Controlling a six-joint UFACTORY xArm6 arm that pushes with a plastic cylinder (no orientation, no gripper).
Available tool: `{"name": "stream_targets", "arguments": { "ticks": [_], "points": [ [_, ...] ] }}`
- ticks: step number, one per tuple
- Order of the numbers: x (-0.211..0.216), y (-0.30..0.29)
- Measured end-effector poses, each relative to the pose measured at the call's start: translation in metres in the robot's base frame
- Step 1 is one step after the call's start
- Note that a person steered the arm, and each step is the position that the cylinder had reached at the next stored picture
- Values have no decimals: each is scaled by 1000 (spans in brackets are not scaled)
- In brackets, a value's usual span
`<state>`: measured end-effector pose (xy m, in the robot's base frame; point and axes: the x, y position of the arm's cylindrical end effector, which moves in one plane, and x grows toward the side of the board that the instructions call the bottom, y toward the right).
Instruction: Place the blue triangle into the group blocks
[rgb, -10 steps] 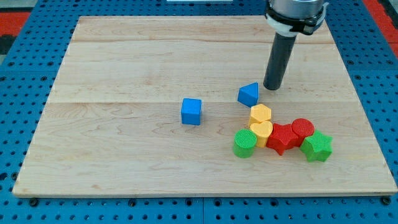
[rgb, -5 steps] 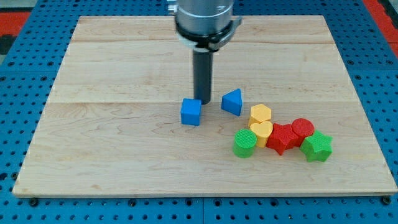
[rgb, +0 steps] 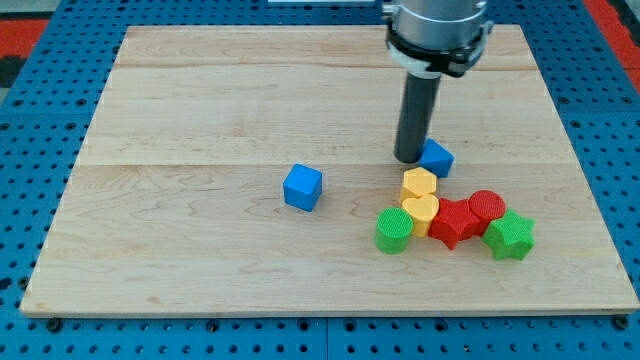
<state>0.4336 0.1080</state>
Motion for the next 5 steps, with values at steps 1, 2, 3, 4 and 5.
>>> {"name": "stream_targets", "arguments": {
  "ticks": [1,2,3,4,5],
  "points": [
    [-7,12],
    [-10,26],
    [-5,42],
    [24,42],
    [36,42]
  ]
}}
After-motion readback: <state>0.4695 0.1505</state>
